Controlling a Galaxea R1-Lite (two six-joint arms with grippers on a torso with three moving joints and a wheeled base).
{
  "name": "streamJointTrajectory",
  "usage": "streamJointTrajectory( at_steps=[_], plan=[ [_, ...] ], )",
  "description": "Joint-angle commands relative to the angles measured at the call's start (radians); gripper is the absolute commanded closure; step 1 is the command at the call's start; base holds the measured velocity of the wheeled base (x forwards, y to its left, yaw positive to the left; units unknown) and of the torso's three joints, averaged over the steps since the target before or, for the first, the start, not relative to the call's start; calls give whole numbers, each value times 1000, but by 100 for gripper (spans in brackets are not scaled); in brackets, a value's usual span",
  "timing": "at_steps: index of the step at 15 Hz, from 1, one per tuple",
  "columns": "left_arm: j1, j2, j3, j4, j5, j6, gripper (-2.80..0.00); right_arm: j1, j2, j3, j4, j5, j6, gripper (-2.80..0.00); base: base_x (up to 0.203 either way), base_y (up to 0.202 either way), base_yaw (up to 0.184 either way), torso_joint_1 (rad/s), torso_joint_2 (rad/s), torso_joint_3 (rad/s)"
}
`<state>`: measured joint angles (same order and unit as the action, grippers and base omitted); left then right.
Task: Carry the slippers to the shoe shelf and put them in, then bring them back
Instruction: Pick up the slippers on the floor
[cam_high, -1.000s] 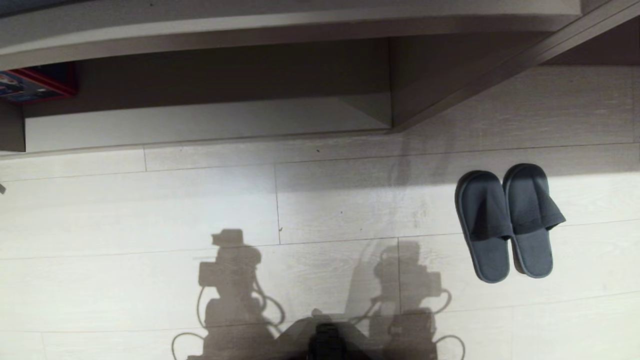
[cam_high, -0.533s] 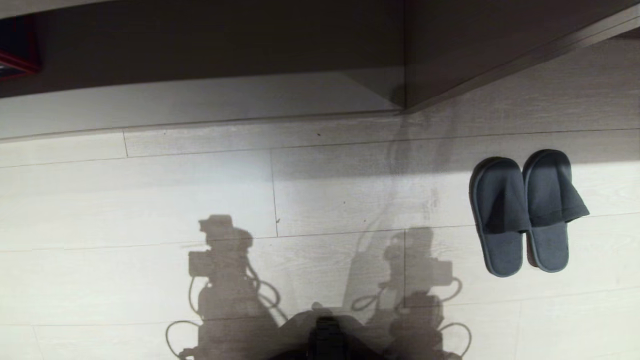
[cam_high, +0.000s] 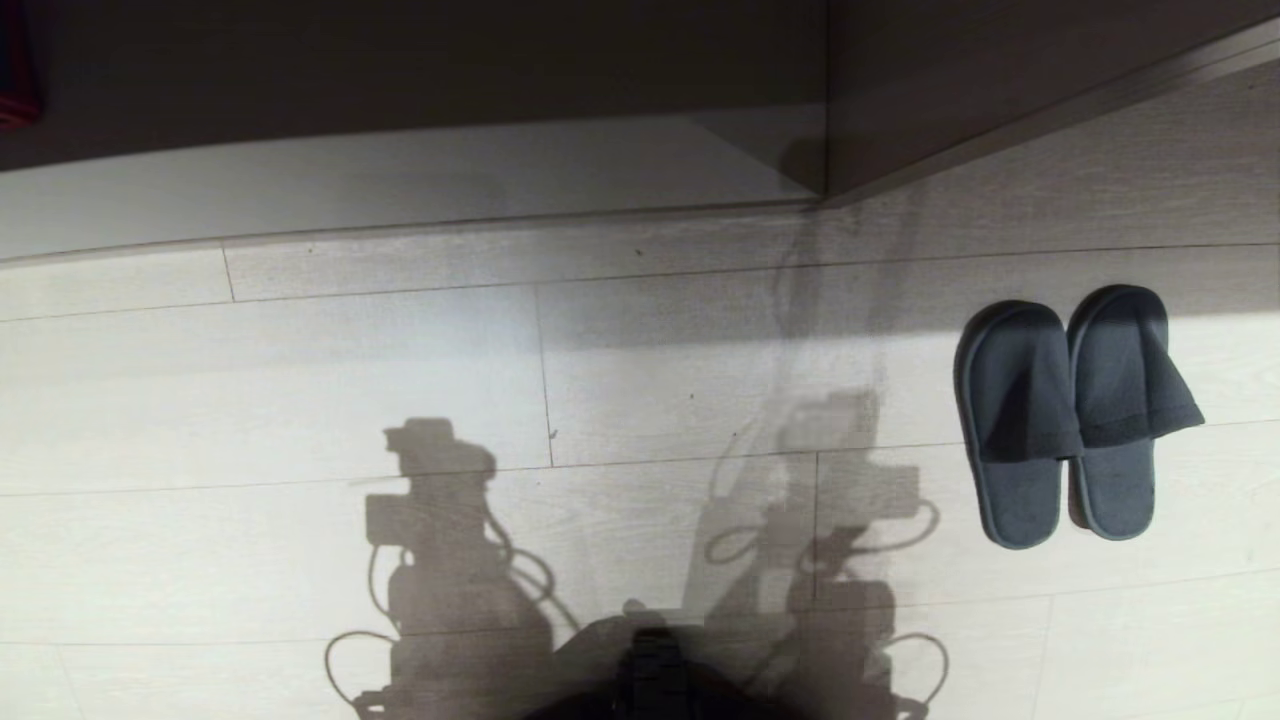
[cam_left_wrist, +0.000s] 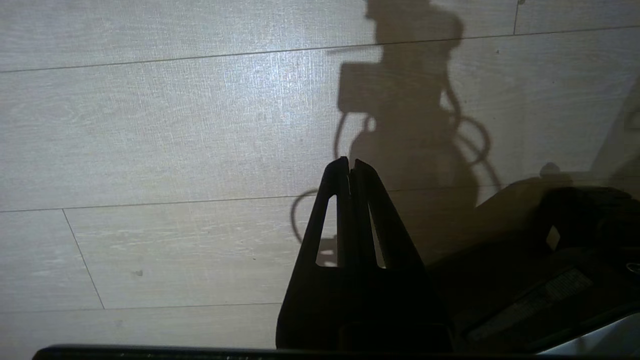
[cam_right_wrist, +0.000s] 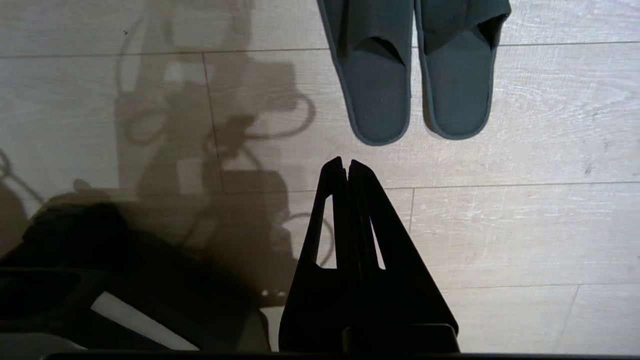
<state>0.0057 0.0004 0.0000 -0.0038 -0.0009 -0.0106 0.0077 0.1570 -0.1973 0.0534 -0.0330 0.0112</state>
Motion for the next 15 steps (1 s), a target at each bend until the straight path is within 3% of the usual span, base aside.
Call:
streamJointTrajectory(
  at_steps=[1, 4, 7, 9, 11, 14, 15],
  plan=[
    [0, 0, 0, -1, 1, 0, 0, 1, 258, -66, -26, -25, -9, 0, 0, 0, 0, 0, 0, 0],
    [0, 1, 0, -1, 1, 1, 0, -10, 597, -99, -195, -48, -16, 0, 0, 0, 0, 0, 0, 0],
    [0, 0, 0, -1, 1, 1, 0, -28, 920, -146, -422, -23, -26, 0, 0, 0, 0, 0, 0, 0],
    [0, 0, 0, -1, 0, 1, 0, -65, 1052, -159, -560, 29, -120, 0, 0, 0, 0, 0, 0, 0],
    [0, 0, 0, -1, 0, 3, 0, -185, 1087, -133, -601, 140, -225, 0, 0, 0, 0, 0, 0, 0],
    [0, 0, 0, -1, 0, 3, 0, -409, 1140, -116, -634, 390, -335, 0, 0, 0, 0, 0, 0, 0],
    [0, 0, 0, -1, 1, 3, 0, -447, 1173, -106, -654, 474, -374, -280, 0, 0, 0, 0, 0, 0]
  ],
)
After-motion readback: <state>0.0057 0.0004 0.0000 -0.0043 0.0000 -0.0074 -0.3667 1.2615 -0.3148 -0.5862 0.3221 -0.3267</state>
